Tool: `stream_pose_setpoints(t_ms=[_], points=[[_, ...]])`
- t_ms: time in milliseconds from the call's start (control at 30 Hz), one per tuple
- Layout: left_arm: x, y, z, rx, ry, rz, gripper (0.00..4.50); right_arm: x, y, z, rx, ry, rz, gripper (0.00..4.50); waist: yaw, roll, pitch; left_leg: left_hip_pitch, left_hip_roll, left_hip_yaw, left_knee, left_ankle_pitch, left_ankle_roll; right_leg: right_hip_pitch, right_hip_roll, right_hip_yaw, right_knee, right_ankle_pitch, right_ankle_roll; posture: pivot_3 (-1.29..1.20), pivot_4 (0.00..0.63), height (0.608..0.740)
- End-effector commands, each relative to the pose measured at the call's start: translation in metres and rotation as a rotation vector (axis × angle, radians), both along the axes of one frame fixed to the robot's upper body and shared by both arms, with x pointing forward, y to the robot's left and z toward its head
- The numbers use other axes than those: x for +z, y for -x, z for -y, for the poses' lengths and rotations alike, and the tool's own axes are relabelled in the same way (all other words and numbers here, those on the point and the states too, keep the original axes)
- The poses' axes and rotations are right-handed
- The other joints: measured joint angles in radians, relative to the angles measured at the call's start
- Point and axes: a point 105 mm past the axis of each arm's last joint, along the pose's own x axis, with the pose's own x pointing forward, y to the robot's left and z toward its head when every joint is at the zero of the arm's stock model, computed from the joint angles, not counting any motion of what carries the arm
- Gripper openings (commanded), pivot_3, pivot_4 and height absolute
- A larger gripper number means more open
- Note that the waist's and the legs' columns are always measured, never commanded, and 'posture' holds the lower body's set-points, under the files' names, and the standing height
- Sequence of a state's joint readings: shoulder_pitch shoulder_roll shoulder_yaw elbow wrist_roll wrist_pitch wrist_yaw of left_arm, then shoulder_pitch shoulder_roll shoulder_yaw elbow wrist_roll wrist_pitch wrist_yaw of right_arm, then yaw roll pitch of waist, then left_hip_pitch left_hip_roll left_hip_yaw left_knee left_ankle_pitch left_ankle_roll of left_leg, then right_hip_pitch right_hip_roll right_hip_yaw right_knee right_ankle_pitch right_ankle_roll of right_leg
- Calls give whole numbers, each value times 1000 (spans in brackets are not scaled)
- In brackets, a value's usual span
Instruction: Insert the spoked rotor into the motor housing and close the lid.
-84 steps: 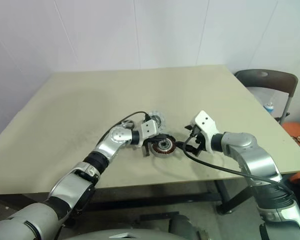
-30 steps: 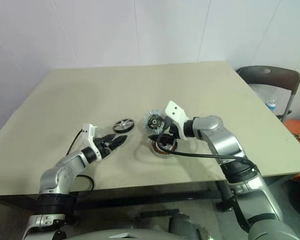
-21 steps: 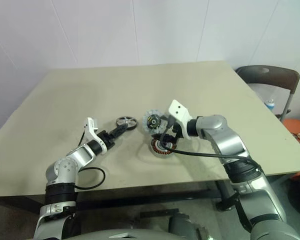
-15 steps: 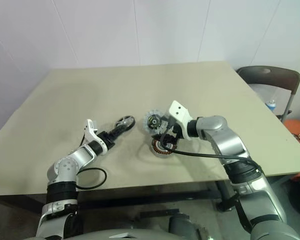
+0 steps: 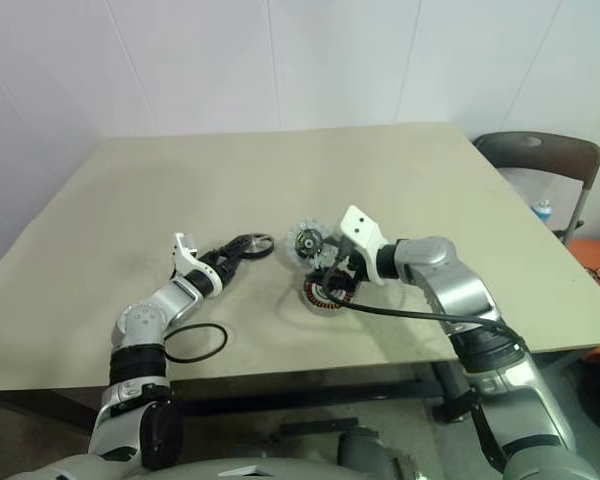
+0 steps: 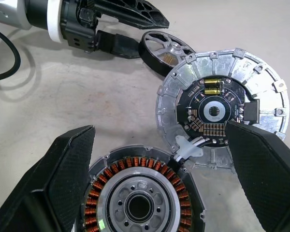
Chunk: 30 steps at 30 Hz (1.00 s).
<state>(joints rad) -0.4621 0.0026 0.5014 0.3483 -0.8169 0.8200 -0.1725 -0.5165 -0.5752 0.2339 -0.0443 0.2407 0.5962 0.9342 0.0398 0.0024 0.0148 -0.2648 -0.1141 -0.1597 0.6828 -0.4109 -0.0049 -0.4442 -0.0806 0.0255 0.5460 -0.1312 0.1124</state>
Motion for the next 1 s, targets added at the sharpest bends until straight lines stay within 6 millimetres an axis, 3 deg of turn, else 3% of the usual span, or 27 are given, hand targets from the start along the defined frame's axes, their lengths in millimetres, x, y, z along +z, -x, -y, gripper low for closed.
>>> stream_pose_setpoints(t_ms=[33,200,333,700,1000], points=[[3,-7,4,23,40,-25,3296,19,-2,3,-4,-18,68,4500,0,0,0,0,0,0,0,0,0,0,0,0,0,0,0,0,0,740],[-11,-4,11,12,35,-94,1600,19,-1,6,-12,-17,67,4500,-2,0,0,0,0,0,0,0,0,0,0,0,0,0,0,0,0,740],[-7,-3,13,6,60,-82,455,20,2,10,-12,-17,58,4500,-1,0,0,1,0,0,0,0,0,1,0,0,0,0,0,0,0,740],[27,-7,-10,84,254,48,455,27,15,34,-24,-18,27,4500,-1,-1,0,-1,0,0,0,0,-1,-1,0,0,-1,0,0,0,0,740],[73,30,-14,-138,288,277,455,13,37,57,-12,69,-30,4500,0,-3,2,-2,0,0,0,0,-1,-1,0,0,0,0,0,0,0,740]])
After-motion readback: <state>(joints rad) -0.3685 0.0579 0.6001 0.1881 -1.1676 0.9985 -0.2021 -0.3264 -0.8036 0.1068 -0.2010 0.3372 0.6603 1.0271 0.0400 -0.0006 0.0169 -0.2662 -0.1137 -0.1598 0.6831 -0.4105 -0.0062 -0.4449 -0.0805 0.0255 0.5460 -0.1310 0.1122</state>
